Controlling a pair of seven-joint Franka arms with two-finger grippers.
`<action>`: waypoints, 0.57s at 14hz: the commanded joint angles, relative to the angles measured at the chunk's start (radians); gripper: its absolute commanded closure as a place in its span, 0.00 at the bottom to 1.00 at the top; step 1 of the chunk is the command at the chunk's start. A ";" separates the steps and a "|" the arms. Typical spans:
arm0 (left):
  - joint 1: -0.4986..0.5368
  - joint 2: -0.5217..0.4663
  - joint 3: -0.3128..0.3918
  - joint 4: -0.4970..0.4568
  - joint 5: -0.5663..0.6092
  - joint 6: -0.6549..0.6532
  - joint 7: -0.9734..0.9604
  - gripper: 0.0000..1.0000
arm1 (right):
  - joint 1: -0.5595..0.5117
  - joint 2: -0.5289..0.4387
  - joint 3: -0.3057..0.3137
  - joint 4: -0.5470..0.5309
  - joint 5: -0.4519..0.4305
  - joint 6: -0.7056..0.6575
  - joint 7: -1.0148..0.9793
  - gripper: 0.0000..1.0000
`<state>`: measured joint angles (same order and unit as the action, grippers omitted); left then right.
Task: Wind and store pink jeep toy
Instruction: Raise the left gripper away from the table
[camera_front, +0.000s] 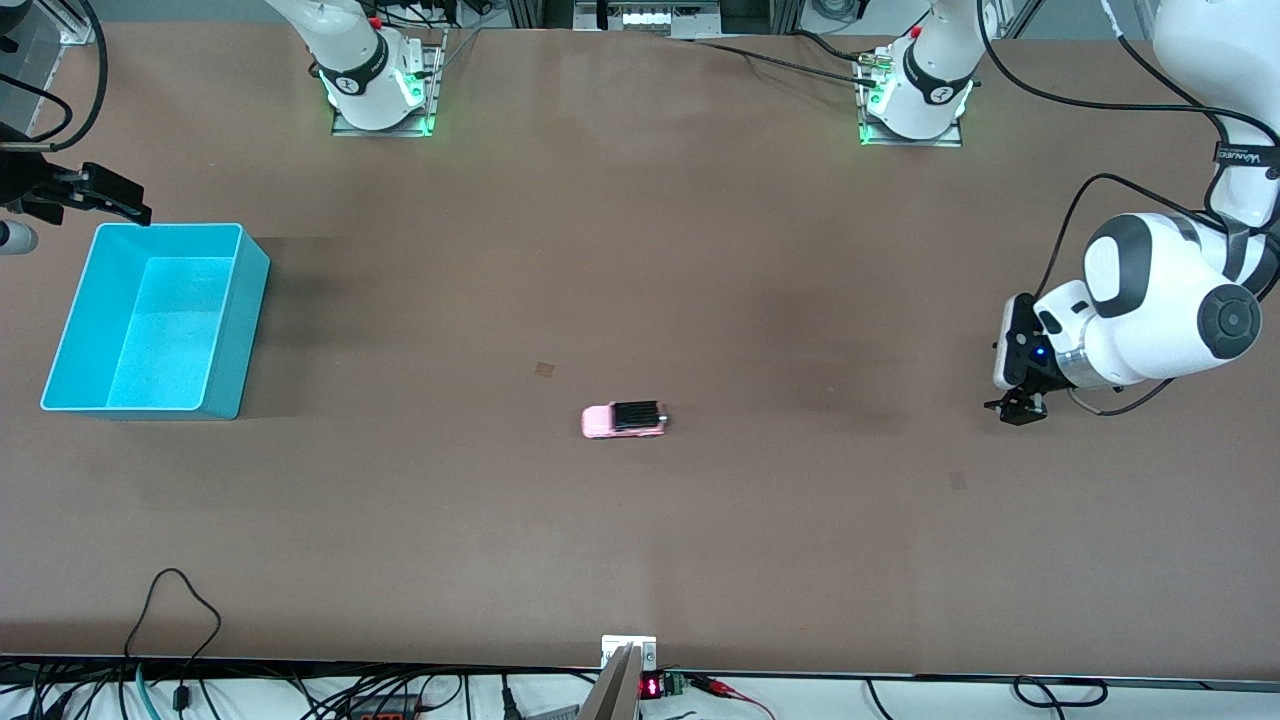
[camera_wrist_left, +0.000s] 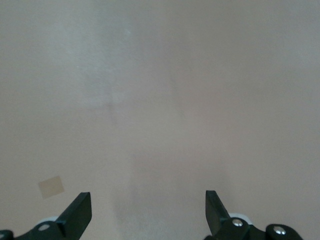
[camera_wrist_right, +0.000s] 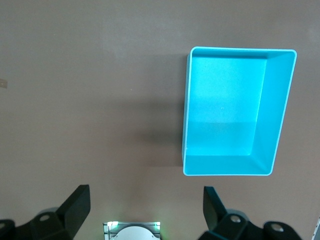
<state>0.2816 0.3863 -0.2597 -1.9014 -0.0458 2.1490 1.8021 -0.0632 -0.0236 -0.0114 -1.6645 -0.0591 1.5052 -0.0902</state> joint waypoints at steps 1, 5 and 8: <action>-0.054 -0.013 0.007 0.002 -0.016 0.019 -0.177 0.00 | -0.006 -0.002 0.007 0.006 0.001 -0.007 0.009 0.00; -0.102 -0.021 0.007 0.002 -0.017 0.019 -0.461 0.00 | -0.009 0.002 0.005 0.006 0.001 -0.003 0.009 0.00; -0.104 -0.033 0.017 0.004 -0.020 0.019 -0.724 0.00 | -0.010 0.020 0.002 0.006 0.002 0.001 0.009 0.00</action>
<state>0.1818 0.3813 -0.2582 -1.8948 -0.0463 2.1706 1.2011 -0.0645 -0.0166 -0.0139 -1.6646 -0.0591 1.5061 -0.0899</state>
